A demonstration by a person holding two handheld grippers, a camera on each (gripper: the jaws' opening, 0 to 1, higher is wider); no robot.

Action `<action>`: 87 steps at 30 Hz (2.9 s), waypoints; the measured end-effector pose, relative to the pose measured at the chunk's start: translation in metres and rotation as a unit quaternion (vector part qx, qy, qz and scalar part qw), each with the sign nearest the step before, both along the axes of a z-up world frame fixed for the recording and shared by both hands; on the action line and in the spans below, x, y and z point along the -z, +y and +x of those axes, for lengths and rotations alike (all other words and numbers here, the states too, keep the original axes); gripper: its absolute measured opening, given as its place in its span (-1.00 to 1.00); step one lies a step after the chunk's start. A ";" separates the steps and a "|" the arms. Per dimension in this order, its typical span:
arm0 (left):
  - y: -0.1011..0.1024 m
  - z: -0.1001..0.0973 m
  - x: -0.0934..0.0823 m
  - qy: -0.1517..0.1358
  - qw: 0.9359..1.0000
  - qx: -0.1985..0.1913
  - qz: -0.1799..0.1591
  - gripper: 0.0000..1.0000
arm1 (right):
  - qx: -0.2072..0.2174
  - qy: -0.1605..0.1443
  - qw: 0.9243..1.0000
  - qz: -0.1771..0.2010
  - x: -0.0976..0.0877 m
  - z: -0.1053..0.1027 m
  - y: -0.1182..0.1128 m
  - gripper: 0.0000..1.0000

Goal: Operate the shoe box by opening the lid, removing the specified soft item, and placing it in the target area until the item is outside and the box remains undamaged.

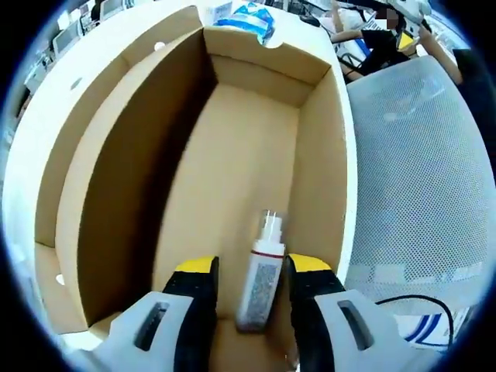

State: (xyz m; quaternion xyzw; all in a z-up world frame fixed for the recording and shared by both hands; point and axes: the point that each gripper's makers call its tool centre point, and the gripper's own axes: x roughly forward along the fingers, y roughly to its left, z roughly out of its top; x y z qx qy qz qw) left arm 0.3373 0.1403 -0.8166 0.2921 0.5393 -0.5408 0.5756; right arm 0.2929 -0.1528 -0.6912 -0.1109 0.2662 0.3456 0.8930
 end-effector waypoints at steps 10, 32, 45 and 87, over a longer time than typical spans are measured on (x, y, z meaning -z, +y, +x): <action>0.003 0.007 0.010 -0.017 1.000 -0.003 0.004 -0.19 | 0.004 0.004 1.000 -0.001 0.005 -0.002 -0.004 0.99; -0.007 0.008 -0.001 -0.021 0.998 -0.043 -0.038 -0.31 | 0.002 0.005 1.000 0.001 0.006 0.000 -0.003 0.99; -0.003 0.006 0.023 -0.042 0.999 -0.003 -0.007 -0.45 | 0.004 0.009 1.000 0.000 0.009 -0.002 -0.005 0.98; -0.013 0.016 -0.006 -0.090 0.994 -0.055 -0.026 -0.61 | -0.013 -0.016 1.000 0.010 -0.005 0.000 0.005 0.88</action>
